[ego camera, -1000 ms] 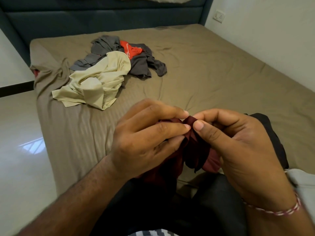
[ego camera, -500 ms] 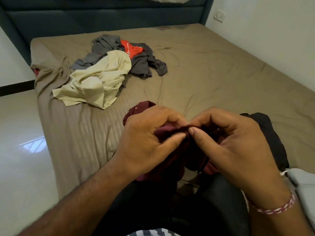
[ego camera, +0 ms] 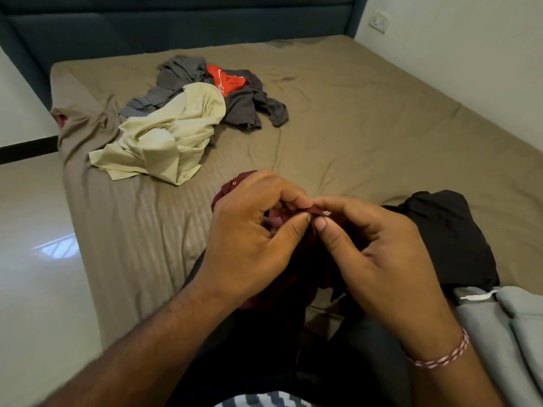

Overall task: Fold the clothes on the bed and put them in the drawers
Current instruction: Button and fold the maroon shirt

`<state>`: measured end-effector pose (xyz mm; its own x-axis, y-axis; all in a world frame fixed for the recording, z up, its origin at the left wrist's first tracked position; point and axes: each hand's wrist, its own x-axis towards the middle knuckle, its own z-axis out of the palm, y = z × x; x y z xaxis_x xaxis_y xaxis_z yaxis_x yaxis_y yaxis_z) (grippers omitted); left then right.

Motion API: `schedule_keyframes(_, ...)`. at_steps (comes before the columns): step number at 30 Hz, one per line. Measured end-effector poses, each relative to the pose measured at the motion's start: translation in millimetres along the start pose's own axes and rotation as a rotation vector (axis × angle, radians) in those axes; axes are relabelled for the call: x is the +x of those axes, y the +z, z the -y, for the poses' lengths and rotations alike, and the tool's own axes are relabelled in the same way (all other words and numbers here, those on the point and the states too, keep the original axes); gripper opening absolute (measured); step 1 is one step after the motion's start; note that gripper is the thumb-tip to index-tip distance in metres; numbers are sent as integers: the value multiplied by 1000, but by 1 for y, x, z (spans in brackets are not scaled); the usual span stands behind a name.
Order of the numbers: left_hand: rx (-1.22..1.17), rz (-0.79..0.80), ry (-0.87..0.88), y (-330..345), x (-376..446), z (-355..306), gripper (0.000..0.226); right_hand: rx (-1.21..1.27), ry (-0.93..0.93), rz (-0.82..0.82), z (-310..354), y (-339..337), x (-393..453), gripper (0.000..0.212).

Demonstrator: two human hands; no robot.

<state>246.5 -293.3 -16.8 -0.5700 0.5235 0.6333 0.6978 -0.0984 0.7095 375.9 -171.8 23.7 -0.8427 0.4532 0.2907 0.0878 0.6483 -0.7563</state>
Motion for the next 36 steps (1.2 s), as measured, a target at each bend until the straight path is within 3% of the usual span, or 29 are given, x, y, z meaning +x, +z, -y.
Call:
schedule_keyframes(3, -84, -17, -66, 1, -3, 11, 7, 19, 93, 92, -7, -1, 3, 23)
schedule_keyframes(8, -93, 52, -123, -6, -8, 27, 8, 186, 156, 100, -17, -7, 9, 22)
schedule_keyframes(13, -318, 6, -281, -21, -3, 37, 10, 280, 228, 110, -25, -18, 12, 25)
schedule_keyframes(15, -384, 127, -317, -28, 0, 42, 14, 292, 222, 91, -24, -21, 13, 27)
schedule_keyframes(17, -330, 328, -304, -27, -3, 43, 9, 287, 211, 92, -22, -21, 15, 23)
schedule_keyframes(19, -246, 402, -287, -19, -13, 43, 17, 287, 215, 87, -21, -19, 16, 21)
schedule_keyframes(22, -188, 303, -329, -6, -21, 47, 33, 303, 215, 91, -21, -18, 16, 19)
schedule_keyframes(24, -120, 326, -329, -1, -21, 50, 36, 311, 209, 93, -20, -19, 15, 18)
schedule_keyframes(27, -130, 383, -297, 4, -17, 51, 16, 299, 193, 105, -20, -20, 16, 20)
schedule_keyframes(32, -196, 104, -298, -8, -6, 50, 2, 226, 223, 110, -26, -28, 18, 23)
schedule_keyframes(36, -66, 214, -192, -31, 0, 59, 3, 80, 220, 204, -29, -31, 21, 27)
